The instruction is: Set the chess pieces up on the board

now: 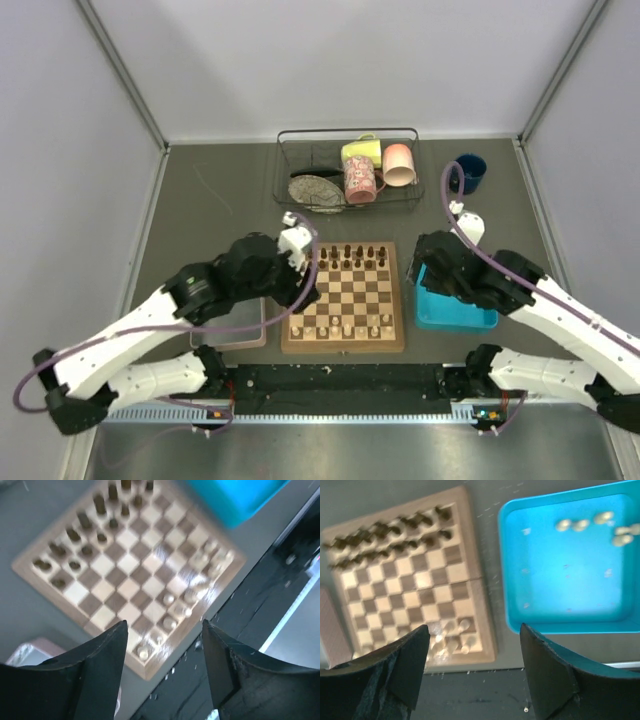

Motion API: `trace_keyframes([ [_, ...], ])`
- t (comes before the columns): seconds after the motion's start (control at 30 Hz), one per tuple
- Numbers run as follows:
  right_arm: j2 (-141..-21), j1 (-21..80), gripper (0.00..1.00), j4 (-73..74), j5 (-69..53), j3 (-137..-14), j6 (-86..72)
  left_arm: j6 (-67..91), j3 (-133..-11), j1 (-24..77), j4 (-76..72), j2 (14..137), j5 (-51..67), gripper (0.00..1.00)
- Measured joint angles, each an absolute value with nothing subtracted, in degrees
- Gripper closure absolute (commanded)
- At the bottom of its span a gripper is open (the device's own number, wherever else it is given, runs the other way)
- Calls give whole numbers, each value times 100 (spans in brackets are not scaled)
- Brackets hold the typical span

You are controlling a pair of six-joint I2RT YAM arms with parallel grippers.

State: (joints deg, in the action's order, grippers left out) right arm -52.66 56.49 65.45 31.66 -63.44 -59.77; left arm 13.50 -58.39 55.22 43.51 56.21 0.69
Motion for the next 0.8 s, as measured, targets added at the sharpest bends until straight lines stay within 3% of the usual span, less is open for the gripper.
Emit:
trace_keyframes([
  [0.07, -5472, 4987, 30, 6549, 2934, -6307, -5776, 1284, -5763, 5308, 3872, 5081, 250, 34],
  [0.17, -5382, 3605, 35, 6320, 2556, -6020, -5332, 1269, -5500, 4125, 3197, 4508, 921, 35],
  [0.33, -5304, 1876, 38, 5946, 1892, -5310, -4587, 1225, -5085, 2480, 2539, 4523, 1500, 35],
  [0.6, -5887, 1234, 47, 5214, 1264, -4606, -4086, 1175, -4051, 2075, 2158, 4066, 945, 34],
  [0.8, -6447, 998, 57, 4571, 1061, -4462, -3957, 1076, -3975, 2023, 2071, 3531, 314, 34],
])
